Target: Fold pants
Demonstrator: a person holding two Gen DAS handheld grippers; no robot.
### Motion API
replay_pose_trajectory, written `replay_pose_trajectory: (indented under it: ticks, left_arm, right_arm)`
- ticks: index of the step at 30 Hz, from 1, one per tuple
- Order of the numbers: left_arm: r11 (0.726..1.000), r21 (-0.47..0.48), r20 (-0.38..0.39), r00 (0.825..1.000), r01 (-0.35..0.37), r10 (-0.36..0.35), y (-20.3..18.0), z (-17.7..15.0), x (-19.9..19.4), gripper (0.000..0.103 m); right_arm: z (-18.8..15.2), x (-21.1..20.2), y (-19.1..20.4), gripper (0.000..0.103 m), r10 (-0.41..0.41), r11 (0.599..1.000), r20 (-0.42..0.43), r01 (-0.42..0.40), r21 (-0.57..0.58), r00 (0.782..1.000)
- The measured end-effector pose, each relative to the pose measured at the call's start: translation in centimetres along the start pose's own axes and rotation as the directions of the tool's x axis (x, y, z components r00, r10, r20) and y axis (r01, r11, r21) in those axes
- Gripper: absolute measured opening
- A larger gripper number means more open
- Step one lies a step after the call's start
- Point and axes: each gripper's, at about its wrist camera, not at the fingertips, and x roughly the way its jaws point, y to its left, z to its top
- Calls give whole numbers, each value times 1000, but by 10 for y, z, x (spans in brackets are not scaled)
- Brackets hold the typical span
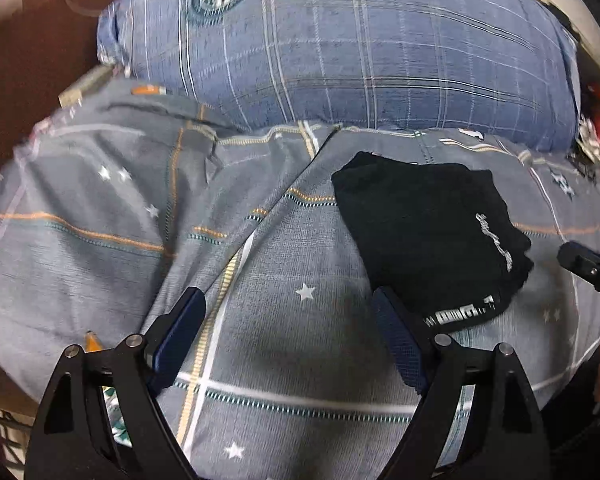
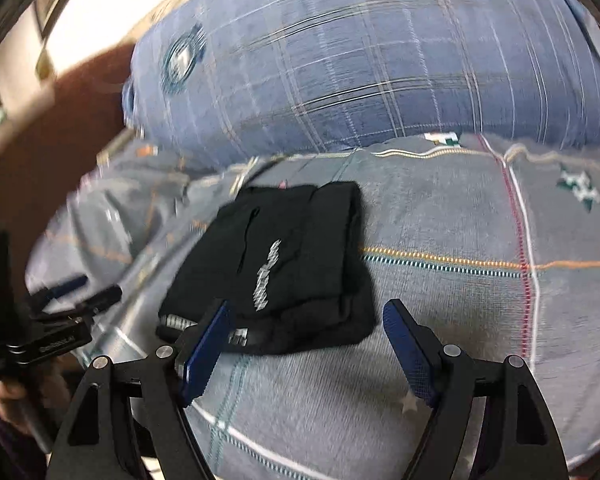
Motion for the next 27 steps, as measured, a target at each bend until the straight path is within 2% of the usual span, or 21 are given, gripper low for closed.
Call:
replay_pose_trajectory:
  ticks: [6, 10, 14, 15, 16, 18, 20, 22, 25, 27]
  left_arm:
    - [998, -56, -86, 996, 24, -29, -7, 11, 32, 86]
    - [997, -45, -110, 992, 56, -61, -22, 14, 42, 86]
    - [1000, -5, -98, 995, 19, -19, -33, 14, 48, 86]
    - [1000, 15, -94, 996, -9, 10, -36, 13, 51, 86]
    - [999, 30, -93, 995, -25, 28, -38, 11, 53, 86]
    - [997, 69, -89, 995, -47, 53, -41, 6, 60, 87]
    - [993, 102, -85, 994, -63, 72, -46, -2, 67, 87]
    - [991, 113, -48, 996, -70, 76, -48, -7, 68, 88]
    - [989, 122, -7, 997, -79, 81, -47, -12, 69, 93]
    - [993, 106, -5, 999, -50, 51, -40, -12, 69, 95]
  right_arm:
    - [15, 28, -23, 80, 76, 993, -25, -74, 97, 997]
    - [19, 50, -23, 80, 67, 993, -35, -63, 100, 997]
    - [25, 56, -9, 78, 76, 996, 12, -77, 48, 997]
    - [25, 57, -3, 71, 78, 997, 23, -79, 23, 997]
    - [24, 58, 1, 58, 69, 998, 25, -69, -1, 997]
    - [16, 70, 10, 48, 0, 997, -12, -1, -72, 1000]
    - [5, 85, 10, 48, -41, 994, -59, 35, -105, 997]
    - [-5, 87, 15, 48, -66, 985, -3, 65, -163, 998]
    - [-7, 88, 19, 48, -94, 980, 4, 93, -178, 996]
    - [-7, 88, 16, 48, -85, 981, 4, 85, -175, 996]
